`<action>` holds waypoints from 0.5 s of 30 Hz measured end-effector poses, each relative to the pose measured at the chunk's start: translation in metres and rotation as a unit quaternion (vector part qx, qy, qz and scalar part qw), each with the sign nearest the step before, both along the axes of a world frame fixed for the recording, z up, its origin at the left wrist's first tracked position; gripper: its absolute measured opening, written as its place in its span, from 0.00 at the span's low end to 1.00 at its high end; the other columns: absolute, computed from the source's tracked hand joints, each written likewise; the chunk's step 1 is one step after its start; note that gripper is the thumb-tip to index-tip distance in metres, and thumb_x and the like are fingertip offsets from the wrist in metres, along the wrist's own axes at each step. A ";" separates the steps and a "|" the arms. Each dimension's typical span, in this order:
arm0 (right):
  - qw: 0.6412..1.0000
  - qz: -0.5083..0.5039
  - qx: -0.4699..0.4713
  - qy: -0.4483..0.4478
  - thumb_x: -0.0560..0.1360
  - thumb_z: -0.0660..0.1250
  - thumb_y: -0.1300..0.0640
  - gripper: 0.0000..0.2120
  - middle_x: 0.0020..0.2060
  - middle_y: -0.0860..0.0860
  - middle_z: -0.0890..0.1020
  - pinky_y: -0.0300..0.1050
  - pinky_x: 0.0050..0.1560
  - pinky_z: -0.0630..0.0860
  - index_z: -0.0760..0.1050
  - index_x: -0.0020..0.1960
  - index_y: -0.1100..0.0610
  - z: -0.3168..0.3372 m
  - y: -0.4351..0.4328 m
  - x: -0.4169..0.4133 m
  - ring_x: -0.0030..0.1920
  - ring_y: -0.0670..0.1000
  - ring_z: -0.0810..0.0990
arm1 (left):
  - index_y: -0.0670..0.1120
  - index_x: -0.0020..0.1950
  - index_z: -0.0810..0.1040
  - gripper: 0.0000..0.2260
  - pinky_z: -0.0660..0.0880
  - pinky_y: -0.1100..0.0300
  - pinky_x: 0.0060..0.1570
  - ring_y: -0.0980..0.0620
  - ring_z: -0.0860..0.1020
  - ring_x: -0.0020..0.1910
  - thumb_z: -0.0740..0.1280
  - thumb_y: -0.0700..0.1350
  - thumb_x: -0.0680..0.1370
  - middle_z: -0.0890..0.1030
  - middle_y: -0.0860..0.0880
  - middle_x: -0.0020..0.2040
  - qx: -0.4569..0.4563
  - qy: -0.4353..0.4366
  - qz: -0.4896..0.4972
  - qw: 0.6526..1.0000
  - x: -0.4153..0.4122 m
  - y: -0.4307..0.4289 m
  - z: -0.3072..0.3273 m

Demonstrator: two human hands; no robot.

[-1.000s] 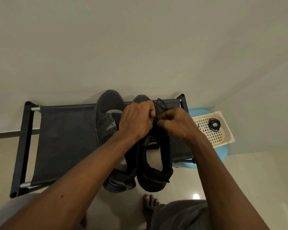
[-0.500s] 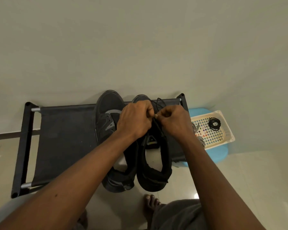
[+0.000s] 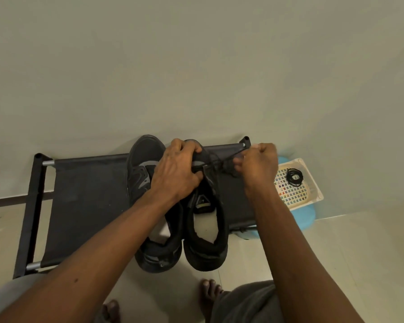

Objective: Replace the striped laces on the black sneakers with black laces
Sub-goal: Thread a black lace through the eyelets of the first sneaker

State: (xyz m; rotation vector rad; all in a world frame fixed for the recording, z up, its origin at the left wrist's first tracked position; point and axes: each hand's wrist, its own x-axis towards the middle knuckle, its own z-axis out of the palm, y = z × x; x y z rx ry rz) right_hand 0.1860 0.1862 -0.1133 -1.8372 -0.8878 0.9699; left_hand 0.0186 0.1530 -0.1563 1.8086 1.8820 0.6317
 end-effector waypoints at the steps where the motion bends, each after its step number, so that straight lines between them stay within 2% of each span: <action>1: 0.998 -0.038 0.045 0.018 0.76 0.57 0.58 0.06 0.39 0.54 0.84 0.64 0.48 0.83 0.69 0.45 0.49 0.004 0.003 0.006 0.42 0.59 0.86 | 0.52 0.67 0.73 0.25 0.77 0.48 0.59 0.46 0.73 0.62 0.77 0.49 0.73 0.71 0.49 0.60 -0.004 0.002 0.003 1.000 -0.001 0.000 -0.001; 4: 0.964 -0.140 0.178 0.137 0.84 0.53 0.63 0.09 0.40 0.57 0.84 0.50 0.44 0.84 0.66 0.48 0.53 0.027 0.007 0.025 0.38 0.55 0.85 | 0.52 0.67 0.75 0.24 0.76 0.48 0.61 0.46 0.72 0.64 0.77 0.50 0.73 0.72 0.49 0.60 -0.015 0.002 0.012 1.000 -0.003 0.002 -0.002; 7: 0.923 -0.224 0.251 0.186 0.85 0.52 0.63 0.08 0.35 0.56 0.82 0.45 0.37 0.81 0.65 0.50 0.54 0.041 0.008 0.050 0.31 0.54 0.83 | 0.52 0.67 0.77 0.23 0.75 0.50 0.63 0.47 0.72 0.65 0.77 0.49 0.73 0.72 0.49 0.61 -0.026 0.009 0.008 1.000 -0.004 0.002 -0.002; 11: 0.916 -0.286 0.195 0.204 0.84 0.54 0.61 0.05 0.28 0.50 0.74 0.40 0.27 0.69 0.68 0.53 0.57 0.030 0.012 0.069 0.23 0.48 0.72 | 0.52 0.61 0.81 0.16 0.72 0.55 0.62 0.49 0.73 0.62 0.76 0.48 0.74 0.72 0.51 0.58 -0.023 -0.001 -0.011 1.000 -0.010 0.002 0.001; 15: 0.916 -0.243 0.087 0.308 0.81 0.59 0.63 0.09 0.26 0.49 0.68 0.39 0.24 0.61 0.70 0.43 0.55 0.022 0.012 0.054 0.21 0.47 0.64 | 0.54 0.56 0.82 0.10 0.73 0.56 0.60 0.51 0.75 0.58 0.75 0.47 0.76 0.76 0.52 0.56 -0.021 -0.023 -0.028 0.999 -0.013 0.001 0.003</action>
